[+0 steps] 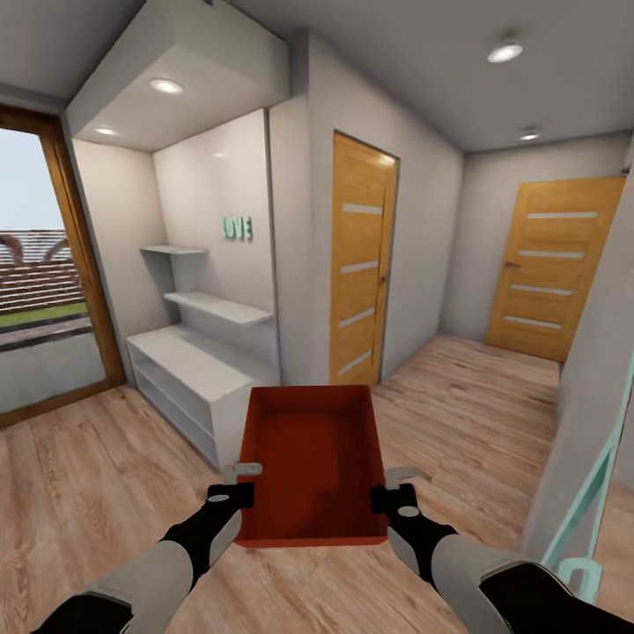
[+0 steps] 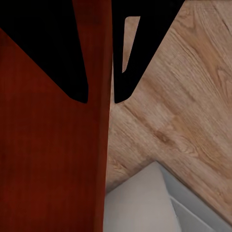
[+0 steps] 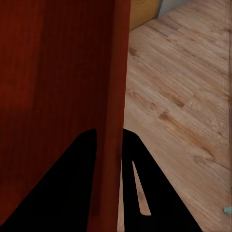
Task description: Move the two storage containers from the living room to the garage. In the garage, place one container on the floor and stack the other container on top of it (either order is fine).
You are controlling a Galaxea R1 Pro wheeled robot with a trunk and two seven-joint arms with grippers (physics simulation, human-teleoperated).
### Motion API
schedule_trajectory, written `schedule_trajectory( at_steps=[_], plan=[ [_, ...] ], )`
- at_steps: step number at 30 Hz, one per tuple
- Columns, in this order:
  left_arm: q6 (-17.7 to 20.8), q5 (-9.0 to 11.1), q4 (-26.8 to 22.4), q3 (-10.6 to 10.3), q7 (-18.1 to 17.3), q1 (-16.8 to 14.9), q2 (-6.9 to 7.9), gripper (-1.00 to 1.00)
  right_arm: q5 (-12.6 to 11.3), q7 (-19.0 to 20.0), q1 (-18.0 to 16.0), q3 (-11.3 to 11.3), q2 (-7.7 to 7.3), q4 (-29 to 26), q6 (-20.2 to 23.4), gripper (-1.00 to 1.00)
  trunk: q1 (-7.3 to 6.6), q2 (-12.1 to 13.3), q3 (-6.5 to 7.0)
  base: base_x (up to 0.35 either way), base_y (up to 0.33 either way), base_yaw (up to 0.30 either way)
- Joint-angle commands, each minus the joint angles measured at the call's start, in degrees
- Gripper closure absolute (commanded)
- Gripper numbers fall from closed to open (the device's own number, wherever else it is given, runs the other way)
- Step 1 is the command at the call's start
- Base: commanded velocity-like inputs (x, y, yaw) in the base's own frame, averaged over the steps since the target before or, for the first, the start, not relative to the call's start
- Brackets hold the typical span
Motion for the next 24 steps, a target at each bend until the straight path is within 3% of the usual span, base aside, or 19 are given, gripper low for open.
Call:
schedule_trajectory(
  at_steps=[1,24],
  plan=[
    [0.4,0.41,-0.01,1.01,0.67,-0.02,1.94,1.0,-0.58,-0.6,-0.08,-0.95,-0.13,-0.1,-0.4,1.0,0.04,-0.07,-0.09,0.297,0.192,-0.243],
    [0.41,0.41,-0.01,1.01,0.67,-0.02,1.94,1.0,-0.58,-0.71,-0.08,-0.99,-0.13,-0.1,-0.39,1.0,0.04,-0.07,-0.09,0.281,0.241,-0.256]
  ],
)
